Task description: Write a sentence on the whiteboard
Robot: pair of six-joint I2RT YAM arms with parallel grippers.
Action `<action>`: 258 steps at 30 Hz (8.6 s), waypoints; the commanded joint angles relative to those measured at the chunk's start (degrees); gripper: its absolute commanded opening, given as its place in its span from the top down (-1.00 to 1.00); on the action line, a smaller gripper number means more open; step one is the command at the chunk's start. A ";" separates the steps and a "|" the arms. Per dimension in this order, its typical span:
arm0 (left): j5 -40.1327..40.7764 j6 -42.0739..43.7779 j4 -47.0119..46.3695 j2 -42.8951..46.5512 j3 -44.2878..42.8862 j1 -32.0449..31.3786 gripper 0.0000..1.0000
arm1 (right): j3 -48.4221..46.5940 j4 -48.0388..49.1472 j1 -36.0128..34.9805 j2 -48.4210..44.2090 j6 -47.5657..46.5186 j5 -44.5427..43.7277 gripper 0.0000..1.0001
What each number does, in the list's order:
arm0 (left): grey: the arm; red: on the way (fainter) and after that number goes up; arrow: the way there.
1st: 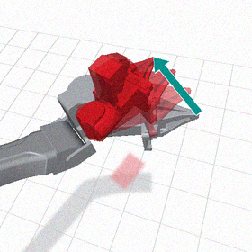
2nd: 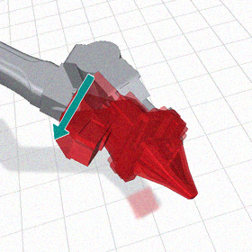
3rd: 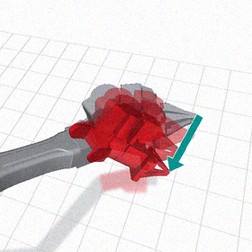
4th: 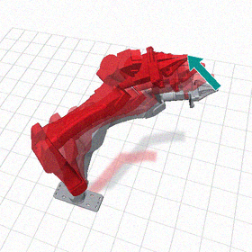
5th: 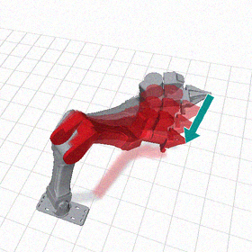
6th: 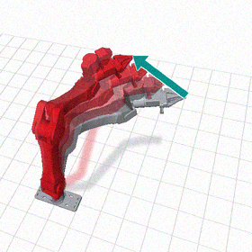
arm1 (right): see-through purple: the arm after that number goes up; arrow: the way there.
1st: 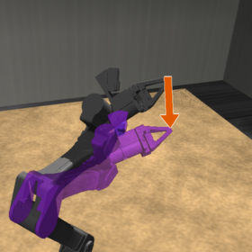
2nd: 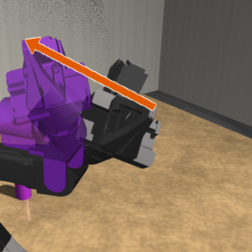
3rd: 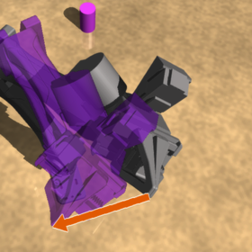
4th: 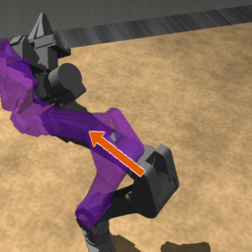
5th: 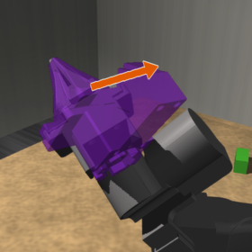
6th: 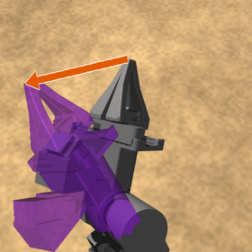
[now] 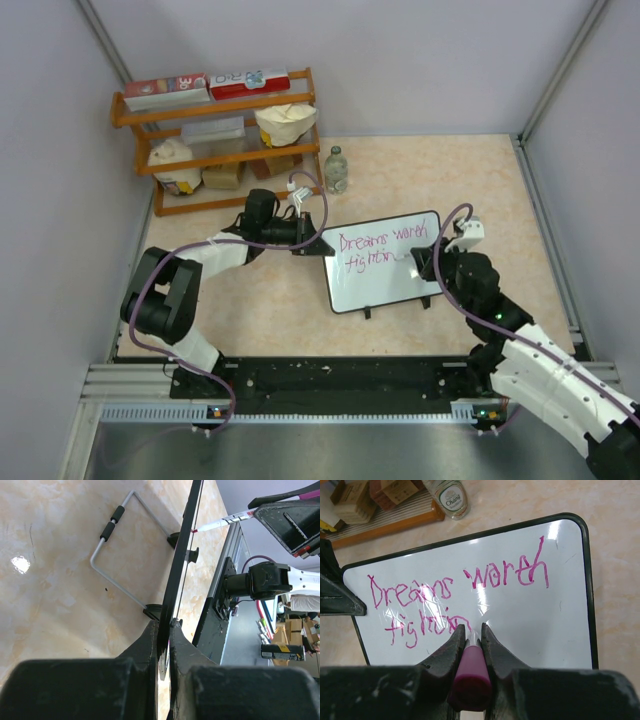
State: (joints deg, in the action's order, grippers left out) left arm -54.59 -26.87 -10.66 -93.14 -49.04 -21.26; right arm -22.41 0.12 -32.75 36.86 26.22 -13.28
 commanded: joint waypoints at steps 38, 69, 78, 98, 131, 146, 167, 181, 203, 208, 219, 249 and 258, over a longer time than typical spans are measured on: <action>7.48 3.05 1.43 0.42 -0.97 0.43 1.00 | -3.25 1.55 3.40 3.75 -0.91 2.73 1.00; 7.48 3.14 1.51 0.59 -0.97 0.43 1.00 | -5.45 2.60 3.49 4.62 -0.73 -1.31 1.00; 7.57 3.14 1.52 0.59 -0.97 0.43 1.00 | -4.05 0.76 3.49 3.31 -1.08 -0.17 1.00; 7.57 3.06 1.43 0.59 -0.97 0.43 1.00 | -0.61 -2.84 3.40 0.49 -0.73 2.64 1.00; 7.57 3.14 1.60 0.68 -0.89 0.43 1.00 | -3.96 0.06 3.40 3.75 -0.99 -0.70 1.00; 7.57 3.05 1.43 0.51 -0.89 0.43 1.00 | 1.23 -5.48 3.40 -0.47 0.94 2.12 1.00; 7.65 3.14 1.60 0.77 -0.89 0.43 1.00 | 1.50 -0.56 3.40 2.42 4.81 5.98 1.00; 7.65 3.23 1.69 0.95 -0.89 0.43 1.00 | -5.71 -1.96 5.15 -3.29 5.60 10.20 1.00; 7.48 3.06 1.52 0.59 -0.97 0.43 1.00 | -6.06 -3.73 15.00 -2.23 -1.08 8.80 1.00; 7.39 3.14 1.60 0.59 -0.97 0.43 1.00 | -5.98 -1.18 15.00 -0.48 -0.47 8.97 1.00; 7.39 3.14 1.69 0.68 -0.97 0.43 1.00 | -5.27 1.64 15.00 2.07 0.24 8.71 1.00; 7.48 3.14 1.60 0.51 -0.97 0.43 1.00 | -0.53 -6.80 14.91 -1.53 0.76 13.10 1.00; 7.57 3.14 1.69 0.51 -0.97 0.43 1.00 | -0.17 -7.33 15.00 -4.78 2.52 17.76 1.00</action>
State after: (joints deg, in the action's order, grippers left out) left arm -54.61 -26.85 -10.48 -93.12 -49.04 -21.26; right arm -22.09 -6.92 -18.20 33.32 27.51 2.13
